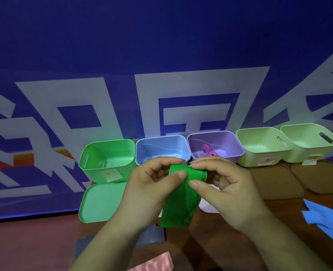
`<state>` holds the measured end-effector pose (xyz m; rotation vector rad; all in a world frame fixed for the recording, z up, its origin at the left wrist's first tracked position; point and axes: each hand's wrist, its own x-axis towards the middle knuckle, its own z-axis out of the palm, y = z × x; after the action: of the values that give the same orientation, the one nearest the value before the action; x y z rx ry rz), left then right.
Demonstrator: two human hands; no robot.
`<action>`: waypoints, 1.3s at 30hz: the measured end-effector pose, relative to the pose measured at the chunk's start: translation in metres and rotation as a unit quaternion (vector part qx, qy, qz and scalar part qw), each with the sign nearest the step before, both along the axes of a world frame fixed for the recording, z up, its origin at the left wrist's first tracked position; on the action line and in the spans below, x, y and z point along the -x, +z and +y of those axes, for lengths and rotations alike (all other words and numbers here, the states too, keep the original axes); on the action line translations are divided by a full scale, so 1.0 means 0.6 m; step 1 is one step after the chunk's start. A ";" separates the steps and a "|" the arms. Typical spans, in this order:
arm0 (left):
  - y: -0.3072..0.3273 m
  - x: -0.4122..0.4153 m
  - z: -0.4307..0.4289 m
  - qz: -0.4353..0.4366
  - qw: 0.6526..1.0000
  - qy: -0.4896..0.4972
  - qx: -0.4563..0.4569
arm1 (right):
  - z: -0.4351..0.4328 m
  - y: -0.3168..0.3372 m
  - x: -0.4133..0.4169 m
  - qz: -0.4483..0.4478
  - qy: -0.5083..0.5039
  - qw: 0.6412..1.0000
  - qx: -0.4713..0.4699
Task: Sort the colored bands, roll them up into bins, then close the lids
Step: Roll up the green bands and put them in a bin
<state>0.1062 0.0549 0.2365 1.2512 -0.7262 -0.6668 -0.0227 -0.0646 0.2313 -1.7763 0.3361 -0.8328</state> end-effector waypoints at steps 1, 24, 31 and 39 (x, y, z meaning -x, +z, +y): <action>-0.001 0.000 0.000 -0.006 1.000 0.003 0.003 | 0.000 -0.001 0.000 -0.001 0.001 1.000 -0.012; -0.024 0.006 0.008 -0.167 0.983 0.068 -0.028 | 0.010 -0.002 -0.025 0.033 -0.018 0.967 -0.250; -0.022 0.000 0.013 -0.130 0.991 0.041 -0.011 | 0.009 0.001 -0.023 0.052 -0.023 0.963 -0.263; -0.018 0.000 0.011 -0.129 0.990 0.058 -0.010 | 0.010 0.001 -0.020 0.059 -0.021 0.978 -0.197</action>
<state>0.1065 0.0614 0.2260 1.4034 -0.8544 -0.4221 -0.0107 -0.0584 0.2321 -1.4519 0.5770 -0.6394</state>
